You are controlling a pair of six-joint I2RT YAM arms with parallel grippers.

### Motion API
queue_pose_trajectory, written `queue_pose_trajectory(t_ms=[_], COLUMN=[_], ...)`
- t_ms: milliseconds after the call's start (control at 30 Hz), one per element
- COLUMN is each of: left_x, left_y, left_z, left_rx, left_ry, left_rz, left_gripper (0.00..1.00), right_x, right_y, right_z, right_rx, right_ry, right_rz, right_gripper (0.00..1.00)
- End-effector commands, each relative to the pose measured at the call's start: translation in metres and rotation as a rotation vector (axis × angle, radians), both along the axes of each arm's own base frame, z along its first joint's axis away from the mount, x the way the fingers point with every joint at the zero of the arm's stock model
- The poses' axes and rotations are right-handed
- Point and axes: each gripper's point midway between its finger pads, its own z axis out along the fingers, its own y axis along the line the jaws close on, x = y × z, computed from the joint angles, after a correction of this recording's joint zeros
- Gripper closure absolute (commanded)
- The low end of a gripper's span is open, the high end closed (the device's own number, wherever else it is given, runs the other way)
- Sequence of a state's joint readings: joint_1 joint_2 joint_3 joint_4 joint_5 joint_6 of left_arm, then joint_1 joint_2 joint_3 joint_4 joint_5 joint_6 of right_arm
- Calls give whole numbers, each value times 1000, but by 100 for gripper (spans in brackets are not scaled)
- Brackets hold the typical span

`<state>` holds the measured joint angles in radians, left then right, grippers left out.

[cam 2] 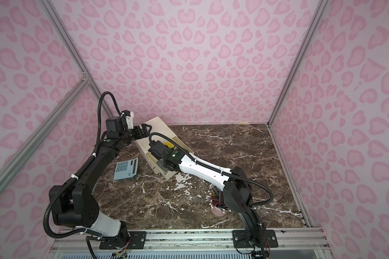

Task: Take the sponge out of the drawer
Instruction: Pick up the sponge from the drawer.

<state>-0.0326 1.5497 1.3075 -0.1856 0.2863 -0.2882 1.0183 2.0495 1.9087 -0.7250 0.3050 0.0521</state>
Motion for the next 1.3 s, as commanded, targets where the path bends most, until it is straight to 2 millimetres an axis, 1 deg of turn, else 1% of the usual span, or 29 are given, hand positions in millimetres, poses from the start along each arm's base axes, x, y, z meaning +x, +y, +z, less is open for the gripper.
queue_pose_trajectory(t_ms=[0, 67, 167, 200, 300, 400, 433, 567, 633, 733, 800, 967, 1100, 1167, 1200, 1267], left_x=[-10, -10, -10, -10, -10, -10, -10, -11, -11, -11, -11, -11, -11, -11, -11, -12], left_y=[6, 7, 6, 6, 6, 6, 7, 7, 7, 7, 7, 7, 8, 8, 8, 8], left_z=[-23, -23, -24, -24, -24, -24, -23, -22, -22, -23, -22, -23, -22, -22, -21, -21], left_rx=[14, 15, 14, 14, 14, 13, 14, 15, 15, 16, 16, 19, 21, 22, 22, 22], left_ry=[105, 104, 105, 105, 105, 105, 104, 102, 102, 103, 101, 104, 102, 103, 101, 100], left_rz=[33, 34, 33, 33, 33, 31, 32, 32, 32, 33, 33, 35, 37, 38, 39, 37], left_gripper=[1, 1, 1, 1, 1, 1, 1, 1, 1, 1, 1, 1, 1, 1, 1, 1], right_x=[5, 6, 8, 8, 9, 8, 7, 1, 0, 0, -2, -18, -18, -11, -4, 14], right_y=[-9, -8, -7, -7, -4, 3, 5, 14, 15, 12, 7, -1, -21, -36, -46, -71], right_z=[-6, -5, -2, 0, 14, 36, 47, 78, 86, 95, 103, 139, 166, 175, 178, 181], right_rx=[-48, -43, -32, -26, 14, 87, 121, 229, 258, 280, 293, 362, 393, 383, 376, 366], right_ry=[-20, -21, -29, -32, -53, -82, -92, -108, -110, -121, -133, -194, -278, -309, -325, -337], right_rz=[-30, -28, -30, -31, -22, 6, 17, 78, 92, 92, 84, 107, 76, 35, 1, -74], right_gripper=[77, 83, 98, 100, 100, 100, 100, 100, 100, 100, 100, 100, 100, 100, 100, 100])
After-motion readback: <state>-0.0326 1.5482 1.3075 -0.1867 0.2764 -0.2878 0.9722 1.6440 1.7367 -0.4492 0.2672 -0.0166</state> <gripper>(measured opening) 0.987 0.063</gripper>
